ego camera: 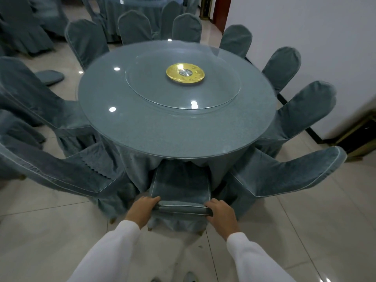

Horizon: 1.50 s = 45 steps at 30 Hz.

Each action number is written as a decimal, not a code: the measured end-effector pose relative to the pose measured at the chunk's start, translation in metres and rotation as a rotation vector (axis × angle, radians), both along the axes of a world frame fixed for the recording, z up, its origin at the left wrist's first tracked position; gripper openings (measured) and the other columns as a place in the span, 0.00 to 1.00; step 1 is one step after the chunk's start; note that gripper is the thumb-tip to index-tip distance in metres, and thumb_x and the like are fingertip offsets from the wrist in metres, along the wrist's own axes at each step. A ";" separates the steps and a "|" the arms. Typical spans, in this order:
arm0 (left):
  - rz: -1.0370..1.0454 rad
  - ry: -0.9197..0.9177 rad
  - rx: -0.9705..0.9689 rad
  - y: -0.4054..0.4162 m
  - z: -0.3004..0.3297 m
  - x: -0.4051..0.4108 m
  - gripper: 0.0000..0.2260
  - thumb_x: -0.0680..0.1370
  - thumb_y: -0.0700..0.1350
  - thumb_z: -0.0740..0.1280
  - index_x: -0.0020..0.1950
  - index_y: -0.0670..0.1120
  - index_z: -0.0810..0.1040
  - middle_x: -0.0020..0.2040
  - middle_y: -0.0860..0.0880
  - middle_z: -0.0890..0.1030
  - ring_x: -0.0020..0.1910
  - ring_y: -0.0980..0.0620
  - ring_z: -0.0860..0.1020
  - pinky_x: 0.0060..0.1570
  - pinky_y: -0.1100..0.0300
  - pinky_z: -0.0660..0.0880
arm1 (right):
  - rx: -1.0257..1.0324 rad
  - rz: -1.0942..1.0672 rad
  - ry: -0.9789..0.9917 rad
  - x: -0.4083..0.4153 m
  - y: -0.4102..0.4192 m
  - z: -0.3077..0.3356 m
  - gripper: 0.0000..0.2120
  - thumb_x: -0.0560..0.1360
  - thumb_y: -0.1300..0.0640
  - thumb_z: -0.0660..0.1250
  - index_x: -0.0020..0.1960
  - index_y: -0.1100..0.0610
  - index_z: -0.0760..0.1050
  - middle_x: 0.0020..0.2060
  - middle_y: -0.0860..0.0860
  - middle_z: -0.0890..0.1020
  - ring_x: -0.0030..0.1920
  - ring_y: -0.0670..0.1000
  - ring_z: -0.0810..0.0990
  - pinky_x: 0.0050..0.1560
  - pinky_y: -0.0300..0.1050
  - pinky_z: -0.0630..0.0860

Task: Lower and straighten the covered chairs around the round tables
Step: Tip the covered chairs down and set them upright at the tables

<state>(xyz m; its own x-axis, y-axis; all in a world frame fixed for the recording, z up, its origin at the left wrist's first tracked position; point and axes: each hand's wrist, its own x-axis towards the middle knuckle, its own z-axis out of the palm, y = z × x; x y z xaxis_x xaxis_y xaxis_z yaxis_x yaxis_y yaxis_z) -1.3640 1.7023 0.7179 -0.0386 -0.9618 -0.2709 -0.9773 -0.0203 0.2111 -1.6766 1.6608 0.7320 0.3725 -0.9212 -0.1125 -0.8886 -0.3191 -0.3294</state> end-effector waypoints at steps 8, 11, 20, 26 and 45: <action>-0.013 0.035 0.062 0.006 0.012 -0.005 0.18 0.80 0.40 0.62 0.69 0.51 0.73 0.62 0.49 0.79 0.61 0.48 0.77 0.61 0.59 0.73 | 0.281 0.093 -0.066 -0.007 -0.014 0.003 0.19 0.73 0.39 0.71 0.62 0.42 0.76 0.52 0.41 0.77 0.51 0.45 0.77 0.58 0.46 0.79; 0.053 0.144 0.087 0.003 0.021 0.007 0.15 0.77 0.41 0.66 0.63 0.51 0.78 0.60 0.50 0.80 0.61 0.49 0.78 0.59 0.60 0.73 | 0.367 0.128 -0.168 0.006 -0.020 0.015 0.29 0.69 0.26 0.67 0.62 0.42 0.77 0.53 0.40 0.79 0.53 0.42 0.78 0.57 0.41 0.78; 0.230 0.506 -0.033 0.031 0.045 0.095 0.10 0.83 0.49 0.63 0.63 0.58 0.75 0.55 0.56 0.82 0.53 0.57 0.80 0.58 0.57 0.77 | 0.328 0.167 -0.273 0.123 -0.024 0.047 0.08 0.81 0.46 0.64 0.52 0.47 0.81 0.47 0.43 0.84 0.47 0.42 0.81 0.56 0.46 0.81; 0.353 0.600 -0.182 0.067 0.059 0.206 0.09 0.82 0.44 0.66 0.60 0.54 0.80 0.53 0.56 0.84 0.52 0.60 0.81 0.56 0.58 0.79 | 0.281 0.154 -0.268 0.246 -0.005 0.049 0.07 0.81 0.49 0.65 0.50 0.48 0.82 0.45 0.45 0.85 0.45 0.46 0.82 0.53 0.48 0.81; 0.581 0.717 -0.413 0.087 0.084 0.494 0.11 0.82 0.38 0.64 0.57 0.52 0.81 0.46 0.56 0.84 0.47 0.62 0.81 0.47 0.68 0.77 | 0.336 0.269 -0.312 0.578 -0.013 0.034 0.08 0.82 0.49 0.64 0.47 0.48 0.80 0.42 0.42 0.84 0.44 0.42 0.82 0.53 0.45 0.82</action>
<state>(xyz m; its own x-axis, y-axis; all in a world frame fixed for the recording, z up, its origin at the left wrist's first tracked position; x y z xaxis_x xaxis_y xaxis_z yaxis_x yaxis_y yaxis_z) -0.8700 1.7897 0.8022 0.4421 -0.8969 -0.0096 -0.4791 -0.2452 0.8428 -1.0985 1.6474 0.7663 0.6538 -0.7204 -0.2313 -0.6333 -0.3537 -0.6884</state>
